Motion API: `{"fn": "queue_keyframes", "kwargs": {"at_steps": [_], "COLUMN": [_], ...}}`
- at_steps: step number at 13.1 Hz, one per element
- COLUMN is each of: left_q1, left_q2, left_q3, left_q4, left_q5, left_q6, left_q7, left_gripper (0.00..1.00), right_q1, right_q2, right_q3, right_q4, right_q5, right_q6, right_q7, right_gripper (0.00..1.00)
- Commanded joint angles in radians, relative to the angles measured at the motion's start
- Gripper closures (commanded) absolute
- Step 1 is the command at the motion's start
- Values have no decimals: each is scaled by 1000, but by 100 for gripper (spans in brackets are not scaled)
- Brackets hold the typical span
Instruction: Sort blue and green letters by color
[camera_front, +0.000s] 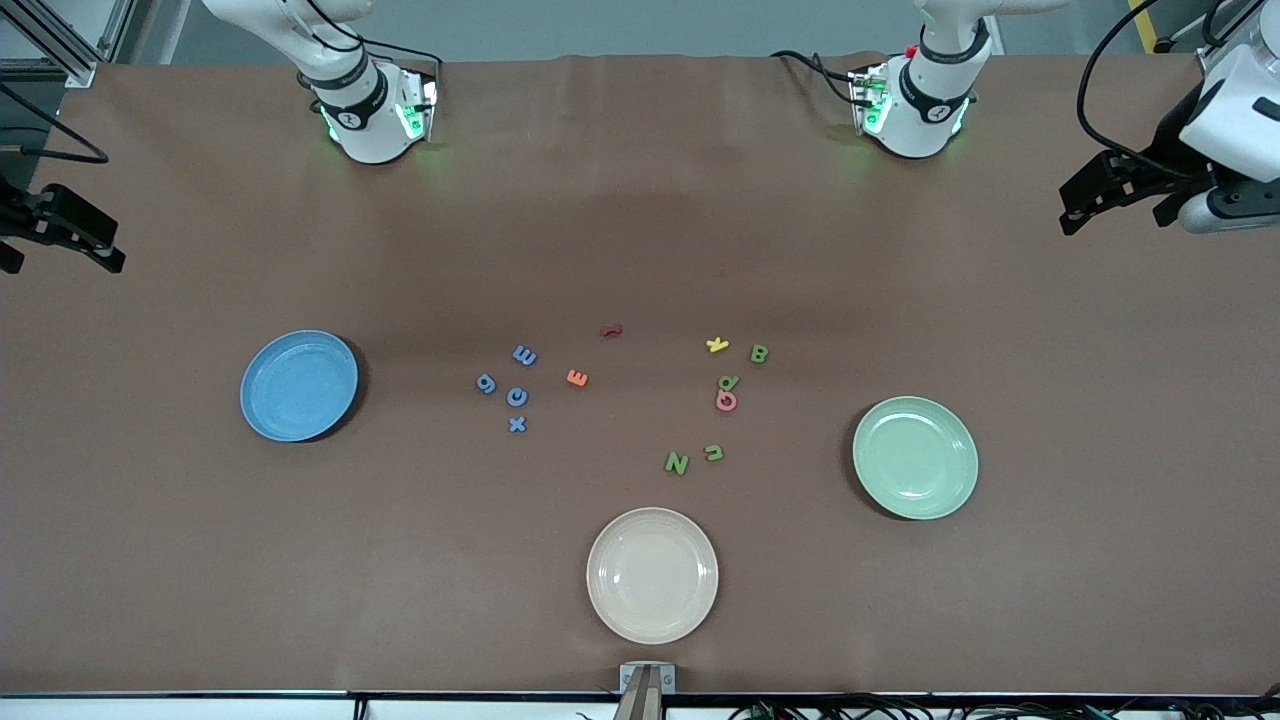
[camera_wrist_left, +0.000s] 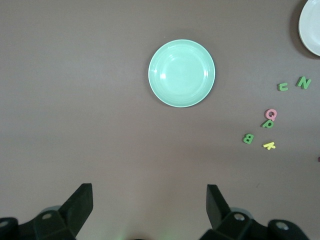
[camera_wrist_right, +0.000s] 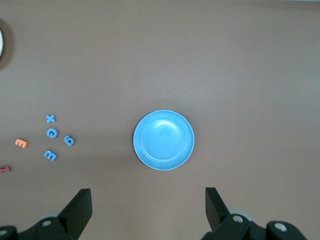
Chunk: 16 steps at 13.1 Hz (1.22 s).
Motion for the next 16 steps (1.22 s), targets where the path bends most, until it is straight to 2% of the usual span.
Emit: {"fn": "queue_keyframes", "kwargs": {"at_steps": [1,5,8,12,16], "left_q1": [5,5,-12,-63,-193], "left_q2": [13,31,103,250,428], "left_q3": [-3,-1,-6,-64,-67], "left_q4": [26,35,54,46,52], "left_q5": [-13,-7,0,0,42], "left_q6": [-22,-20,5,189,441], "left_q7": [10,10,-4,-51,-73], "left_gripper": [0,0,0,0,0], "right_q1": [3,3,8,49,150], "right_q2": [8,8,21,65,128], "right_q3": [-2,-2,-2,-1,-2], "right_q4": [24,24,21,16,16], "right_q5": [2,2,2,5,3], "right_q6": [-15,-15,-17,-17,-14], "right_q7": [13,13,13,15,15], "right_gripper": [0,0,0,0,0]}}
